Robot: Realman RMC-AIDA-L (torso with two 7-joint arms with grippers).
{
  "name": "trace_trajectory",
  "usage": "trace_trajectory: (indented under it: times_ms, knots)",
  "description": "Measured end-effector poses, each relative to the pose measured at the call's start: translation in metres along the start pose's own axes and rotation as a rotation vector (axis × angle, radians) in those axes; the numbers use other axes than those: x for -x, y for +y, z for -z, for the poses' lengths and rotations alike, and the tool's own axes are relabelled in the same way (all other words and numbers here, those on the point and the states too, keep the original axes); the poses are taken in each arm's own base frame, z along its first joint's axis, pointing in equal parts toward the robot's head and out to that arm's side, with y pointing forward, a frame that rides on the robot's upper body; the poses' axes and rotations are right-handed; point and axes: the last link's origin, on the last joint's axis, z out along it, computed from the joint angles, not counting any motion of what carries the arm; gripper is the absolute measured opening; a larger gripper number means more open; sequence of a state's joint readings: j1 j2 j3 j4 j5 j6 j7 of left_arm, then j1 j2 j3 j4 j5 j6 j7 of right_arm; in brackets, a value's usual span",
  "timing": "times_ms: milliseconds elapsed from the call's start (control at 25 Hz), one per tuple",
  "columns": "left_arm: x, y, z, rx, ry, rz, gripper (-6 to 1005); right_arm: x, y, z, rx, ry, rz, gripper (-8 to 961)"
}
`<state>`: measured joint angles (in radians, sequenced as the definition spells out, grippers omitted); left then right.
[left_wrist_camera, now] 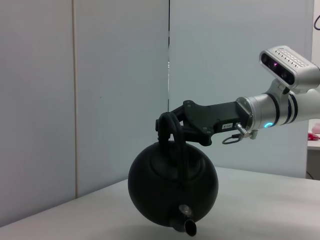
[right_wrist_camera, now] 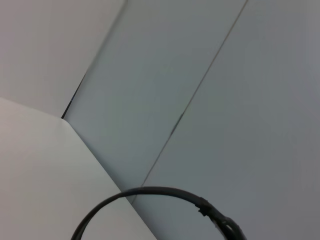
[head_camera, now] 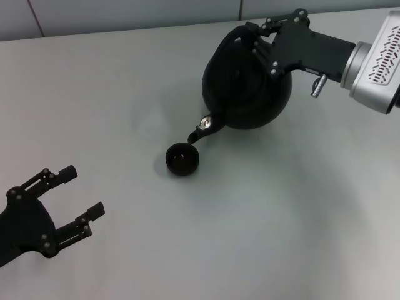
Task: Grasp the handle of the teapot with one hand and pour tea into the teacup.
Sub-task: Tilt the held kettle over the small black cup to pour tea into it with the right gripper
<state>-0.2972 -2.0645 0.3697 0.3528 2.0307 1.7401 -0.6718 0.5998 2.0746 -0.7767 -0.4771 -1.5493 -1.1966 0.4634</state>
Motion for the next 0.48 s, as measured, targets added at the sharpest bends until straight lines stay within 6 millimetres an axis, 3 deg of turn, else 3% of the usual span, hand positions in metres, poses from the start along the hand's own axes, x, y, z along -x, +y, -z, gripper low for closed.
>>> trace_trajectory:
  times_ms: [480]
  knots:
    - [0.0005,0.0000,-0.0004,0.001,-0.004,0.000,795,0.0080,-0.0007,-0.0070,0.042,-0.005,0.107,88]
